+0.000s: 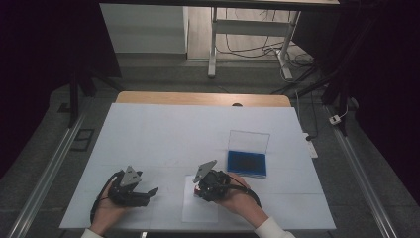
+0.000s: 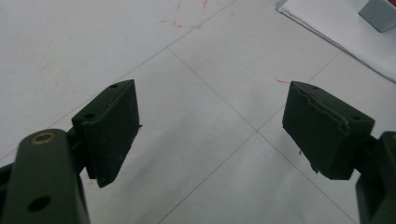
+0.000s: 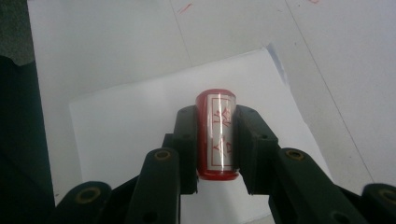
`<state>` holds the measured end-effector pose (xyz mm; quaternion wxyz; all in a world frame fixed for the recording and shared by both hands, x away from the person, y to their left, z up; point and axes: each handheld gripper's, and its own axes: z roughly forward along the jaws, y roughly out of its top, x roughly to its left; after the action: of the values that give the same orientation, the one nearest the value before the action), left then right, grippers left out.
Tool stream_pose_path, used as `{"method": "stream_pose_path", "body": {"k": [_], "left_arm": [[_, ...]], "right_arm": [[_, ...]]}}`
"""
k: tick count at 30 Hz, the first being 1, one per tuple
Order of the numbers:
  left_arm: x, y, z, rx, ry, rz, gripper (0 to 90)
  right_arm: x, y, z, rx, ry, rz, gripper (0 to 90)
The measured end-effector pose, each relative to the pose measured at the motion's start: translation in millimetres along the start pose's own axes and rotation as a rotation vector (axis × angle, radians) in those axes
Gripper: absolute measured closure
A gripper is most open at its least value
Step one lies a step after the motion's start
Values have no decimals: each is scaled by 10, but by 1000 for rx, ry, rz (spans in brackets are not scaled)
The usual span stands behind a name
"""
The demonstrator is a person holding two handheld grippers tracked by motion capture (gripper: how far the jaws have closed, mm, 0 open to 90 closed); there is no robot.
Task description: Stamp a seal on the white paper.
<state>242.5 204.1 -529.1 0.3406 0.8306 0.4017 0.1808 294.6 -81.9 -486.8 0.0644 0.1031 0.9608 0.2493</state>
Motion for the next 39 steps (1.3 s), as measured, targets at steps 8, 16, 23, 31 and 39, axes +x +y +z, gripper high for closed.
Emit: {"method": "stream_pose_path", "body": {"k": [8,16,23,31,39], "left_arm": [[18,-2,-6,-2,1,-6,190],[21,-3,-4,-3,5,-7,189],[22,-3,-4,-3,5,-6,189],[20,-4,-3,0,5,-3,189],[24,-6,1,2,5,-1,190]], "right_arm": [[-9,-6,-16,-22,3,1,697],[-27,-20,-75,-41,14,8,695],[-95,-49,-247,-120,3,54,695],[-160,-89,-370,-154,-12,72,695],[-217,-126,-454,-167,-30,81,695]]}}
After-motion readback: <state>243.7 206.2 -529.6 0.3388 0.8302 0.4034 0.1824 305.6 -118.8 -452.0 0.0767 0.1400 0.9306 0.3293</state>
